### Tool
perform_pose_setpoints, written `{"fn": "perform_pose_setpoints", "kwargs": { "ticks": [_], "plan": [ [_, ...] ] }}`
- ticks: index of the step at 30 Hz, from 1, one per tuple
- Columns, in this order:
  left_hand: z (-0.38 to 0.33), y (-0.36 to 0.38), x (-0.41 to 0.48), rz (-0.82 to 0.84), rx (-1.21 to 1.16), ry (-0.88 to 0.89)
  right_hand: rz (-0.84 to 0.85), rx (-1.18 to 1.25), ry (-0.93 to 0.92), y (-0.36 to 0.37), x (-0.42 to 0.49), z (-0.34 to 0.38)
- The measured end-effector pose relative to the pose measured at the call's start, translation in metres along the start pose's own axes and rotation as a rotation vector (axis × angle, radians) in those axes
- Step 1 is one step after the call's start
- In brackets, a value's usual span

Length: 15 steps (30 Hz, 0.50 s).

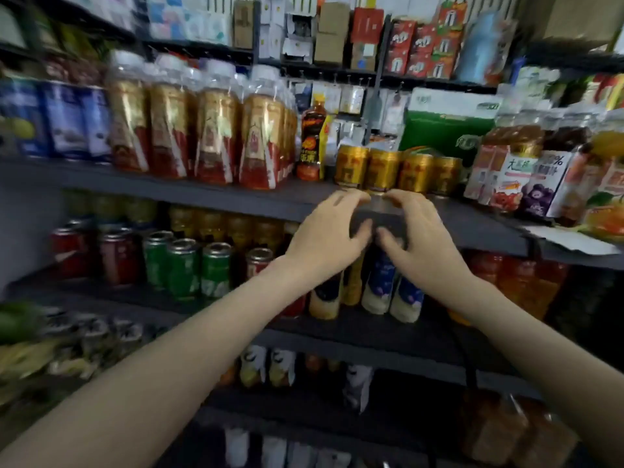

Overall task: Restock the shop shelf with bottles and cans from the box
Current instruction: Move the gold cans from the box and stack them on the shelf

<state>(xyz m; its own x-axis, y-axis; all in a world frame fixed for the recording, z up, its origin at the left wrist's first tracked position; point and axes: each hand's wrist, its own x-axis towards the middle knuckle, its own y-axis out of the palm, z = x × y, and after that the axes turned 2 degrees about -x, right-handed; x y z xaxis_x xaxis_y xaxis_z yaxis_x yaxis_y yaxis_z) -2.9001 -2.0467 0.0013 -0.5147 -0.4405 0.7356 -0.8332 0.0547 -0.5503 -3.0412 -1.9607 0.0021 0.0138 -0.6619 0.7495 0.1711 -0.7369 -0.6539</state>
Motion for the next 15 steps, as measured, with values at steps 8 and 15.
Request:
{"fn": "perform_pose_setpoints", "kwargs": {
  "ticks": [8,15],
  "plan": [
    [0.019,-0.016,-0.227,0.007,0.093,-0.458,0.296,0.341,-0.122,0.102,-0.140,0.116],
    [0.064,-0.062,-0.364,0.087,0.241,-0.861,0.598,0.497,-0.023,0.201,-0.207,0.224]
  ]
}}
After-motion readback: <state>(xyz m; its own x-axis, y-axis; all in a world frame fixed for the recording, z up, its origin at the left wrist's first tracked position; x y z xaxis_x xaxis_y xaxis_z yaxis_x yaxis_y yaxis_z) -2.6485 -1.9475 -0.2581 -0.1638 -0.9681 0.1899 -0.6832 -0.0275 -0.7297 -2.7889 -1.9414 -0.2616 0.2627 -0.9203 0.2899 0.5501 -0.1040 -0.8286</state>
